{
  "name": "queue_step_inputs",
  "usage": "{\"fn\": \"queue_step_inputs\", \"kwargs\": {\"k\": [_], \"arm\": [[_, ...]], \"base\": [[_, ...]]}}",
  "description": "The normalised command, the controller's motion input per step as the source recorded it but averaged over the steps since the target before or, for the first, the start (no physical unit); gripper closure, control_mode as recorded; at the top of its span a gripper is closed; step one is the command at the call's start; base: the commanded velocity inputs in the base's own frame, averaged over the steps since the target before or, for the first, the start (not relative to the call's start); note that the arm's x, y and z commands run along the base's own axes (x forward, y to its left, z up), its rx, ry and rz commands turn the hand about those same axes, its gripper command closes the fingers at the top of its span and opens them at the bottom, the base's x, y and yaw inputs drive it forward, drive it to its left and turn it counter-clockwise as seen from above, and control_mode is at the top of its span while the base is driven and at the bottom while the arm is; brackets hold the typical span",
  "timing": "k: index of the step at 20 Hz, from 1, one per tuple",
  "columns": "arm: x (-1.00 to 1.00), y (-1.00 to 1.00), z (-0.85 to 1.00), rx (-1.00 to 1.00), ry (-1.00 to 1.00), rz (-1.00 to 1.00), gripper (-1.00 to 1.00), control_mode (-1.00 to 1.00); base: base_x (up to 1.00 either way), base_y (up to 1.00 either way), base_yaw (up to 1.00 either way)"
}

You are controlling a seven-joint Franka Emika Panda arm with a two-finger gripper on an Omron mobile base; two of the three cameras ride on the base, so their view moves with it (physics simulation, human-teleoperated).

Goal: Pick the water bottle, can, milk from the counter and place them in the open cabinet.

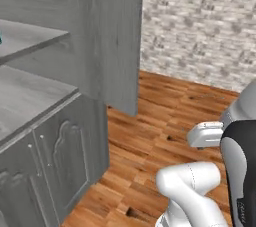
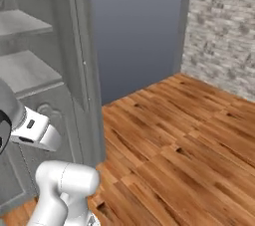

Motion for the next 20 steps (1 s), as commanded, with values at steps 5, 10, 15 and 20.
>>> {"fn": "queue_step_inputs", "kwargs": {"k": [5,10,15,20], "arm": [[0.0,0.0,0.0,0.0,0.0,0.0,-1.0,1.0],[0.0,0.0,0.0,0.0,0.0,0.0,-1.0,1.0],[0.0,0.0,0.0,0.0,0.0,0.0,-1.0,1.0],[0.0,0.0,0.0,0.0,0.0,0.0,-1.0,1.0]], "base": [[-0.04,-0.34,-0.8],[0.0,-0.36,-0.81],[0.0,-0.28,-0.82],[0.0,-0.18,-0.88]]}}
